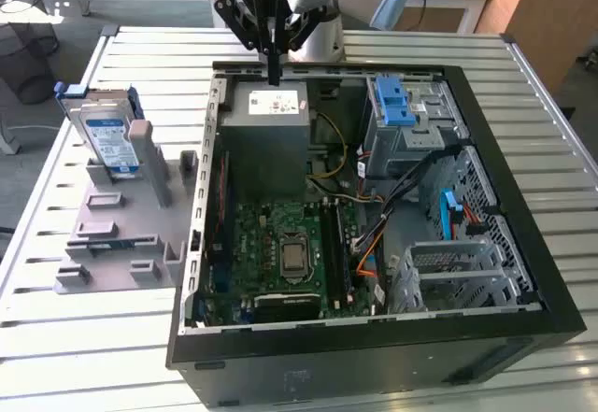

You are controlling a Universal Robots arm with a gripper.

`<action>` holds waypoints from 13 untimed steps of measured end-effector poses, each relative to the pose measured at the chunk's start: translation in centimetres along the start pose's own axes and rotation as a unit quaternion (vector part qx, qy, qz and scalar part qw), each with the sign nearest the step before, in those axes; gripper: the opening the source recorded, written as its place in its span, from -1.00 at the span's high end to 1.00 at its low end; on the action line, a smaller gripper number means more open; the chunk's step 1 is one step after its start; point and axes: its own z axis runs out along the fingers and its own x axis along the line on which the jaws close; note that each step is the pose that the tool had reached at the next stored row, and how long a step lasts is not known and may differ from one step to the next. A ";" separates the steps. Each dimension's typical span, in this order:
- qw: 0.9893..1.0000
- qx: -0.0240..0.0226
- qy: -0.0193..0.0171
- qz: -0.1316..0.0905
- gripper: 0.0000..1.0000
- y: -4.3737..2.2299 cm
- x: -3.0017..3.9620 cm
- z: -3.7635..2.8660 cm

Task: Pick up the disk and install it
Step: 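Reach for the disk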

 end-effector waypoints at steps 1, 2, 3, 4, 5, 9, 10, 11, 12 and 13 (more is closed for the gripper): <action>1.000 0.000 0.000 0.000 0.79 0.00 0.00 0.00; 1.000 0.000 0.000 0.000 0.79 0.00 0.00 0.00; 1.000 0.000 0.000 0.000 0.79 0.00 0.00 0.00; 1.000 0.000 0.000 0.000 0.79 0.00 0.00 0.00; 1.000 0.000 0.000 0.000 0.79 0.00 0.01 0.00; 1.000 0.000 0.000 0.000 0.79 -0.01 0.12 0.00; 1.000 0.000 0.000 0.000 0.79 -0.01 0.16 0.00; 1.000 0.000 0.000 0.000 0.79 -0.02 0.21 0.00; 1.000 0.000 0.000 0.000 0.79 -0.02 0.27 -0.01; 1.000 0.000 0.000 0.000 0.79 -0.03 0.35 -0.01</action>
